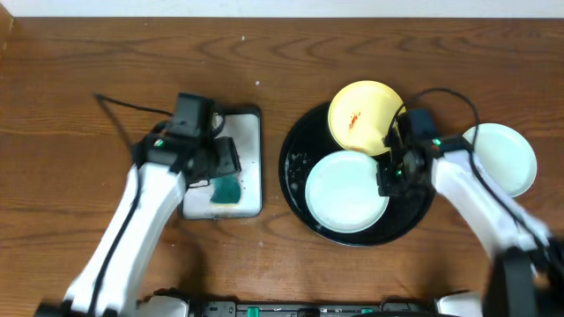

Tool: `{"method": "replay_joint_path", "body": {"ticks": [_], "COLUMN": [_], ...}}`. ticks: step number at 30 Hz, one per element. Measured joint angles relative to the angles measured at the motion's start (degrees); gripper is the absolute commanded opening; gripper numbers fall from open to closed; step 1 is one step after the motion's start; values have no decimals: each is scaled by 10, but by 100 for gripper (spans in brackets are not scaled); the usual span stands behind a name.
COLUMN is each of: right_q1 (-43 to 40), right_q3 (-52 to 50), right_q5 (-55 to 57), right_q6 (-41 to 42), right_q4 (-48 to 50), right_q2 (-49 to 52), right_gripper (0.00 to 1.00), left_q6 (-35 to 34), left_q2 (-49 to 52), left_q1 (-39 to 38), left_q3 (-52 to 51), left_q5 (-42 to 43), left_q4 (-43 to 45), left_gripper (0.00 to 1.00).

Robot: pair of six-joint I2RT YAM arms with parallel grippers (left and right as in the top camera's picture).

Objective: Clean dirty plates on tray and stack at the side
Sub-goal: 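Return the sponge to the soapy tray with left gripper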

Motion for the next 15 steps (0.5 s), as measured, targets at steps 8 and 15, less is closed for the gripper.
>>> {"method": "replay_joint_path", "body": {"ticks": [8,15], "right_q1": [140,247], "right_q3": [0,0], "right_q5": [210,379], "right_q6": [35,42], "right_q4": [-30,-47], "right_q2": [-180,-207], "right_gripper": [1,1], "left_q6": [4,5], "left_q2": [-121,-132], "left_q1": [0,0], "left_q3": [3,3], "left_q5": [6,8], "left_q4": [-45,-50], "left_gripper": [83,83]}}
